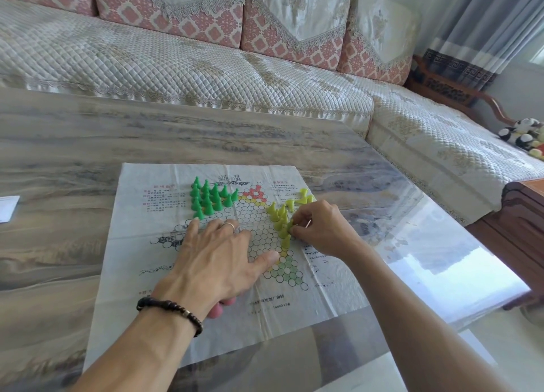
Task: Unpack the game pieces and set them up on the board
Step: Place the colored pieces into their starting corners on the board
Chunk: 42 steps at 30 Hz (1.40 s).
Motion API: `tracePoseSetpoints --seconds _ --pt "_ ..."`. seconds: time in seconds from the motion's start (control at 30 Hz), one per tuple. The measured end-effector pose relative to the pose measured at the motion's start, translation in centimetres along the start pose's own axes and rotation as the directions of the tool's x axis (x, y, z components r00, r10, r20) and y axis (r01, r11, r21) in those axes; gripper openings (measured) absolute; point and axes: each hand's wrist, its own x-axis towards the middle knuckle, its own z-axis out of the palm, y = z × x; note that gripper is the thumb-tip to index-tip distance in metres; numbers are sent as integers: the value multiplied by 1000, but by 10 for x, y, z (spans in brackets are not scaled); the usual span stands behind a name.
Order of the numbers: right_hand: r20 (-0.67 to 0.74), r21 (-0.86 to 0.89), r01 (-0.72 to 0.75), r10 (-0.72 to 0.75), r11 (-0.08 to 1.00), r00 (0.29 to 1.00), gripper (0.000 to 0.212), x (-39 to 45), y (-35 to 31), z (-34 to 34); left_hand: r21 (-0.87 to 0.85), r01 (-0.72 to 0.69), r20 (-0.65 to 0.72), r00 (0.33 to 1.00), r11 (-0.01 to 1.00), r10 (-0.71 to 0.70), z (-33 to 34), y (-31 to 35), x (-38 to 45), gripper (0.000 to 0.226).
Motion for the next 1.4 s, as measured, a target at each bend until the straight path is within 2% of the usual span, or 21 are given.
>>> tracePoseSetpoints --seconds 0.17,0.33,0.43,0.5,0.6,0.77,0.9,1.07,1.17,1.3,1.4 --pt "37 4 20 -20 1000 999 8 2 5 -2 0 -9 -11 1000 1000 9 0 0 -1 91" --pt "-134 29 -48 51 998 990 18 13 12 -7 2 -5 2 1000 1000 5 -1 1 0 93" --pt "-173 -4 -32 31 999 984 27 23 5 -3 2 -6 -1 1000 1000 6 -1 1 0 94" --pt "-151 -91 -2 -12 996 988 31 29 -1 0 -4 -7 -3 1000 1000 7 -1 0 0 95" --pt "-134 -183 5 -30 983 991 25 34 -5 6 -5 -8 -13 1000 1000 8 0 -1 0 93" --pt "-116 -113 -34 20 993 993 19 30 3 3 1 -10 -20 1000 1000 10 1 -1 0 92" --pt "-116 32 -71 74 997 990 18 17 9 -3 1 -7 -10 1000 1000 7 0 -1 0 93" --pt "-142 -8 -32 31 999 989 19 -2 13 -8 25 7 7 1000 1000 -7 -1 1 0 90" --pt "-99 -10 -11 10 1000 995 21 -10 11 -7 16 2 3 1000 1000 -2 -2 2 0 87" --pt "-79 24 -11 13 1000 997 6 -18 3 -6 9 0 6 1000 1000 0 -2 1 -2 86" --pt "-25 25 -23 23 999 999 7 -21 1 1 3 7 11 1000 1000 -7 -2 2 -2 87"
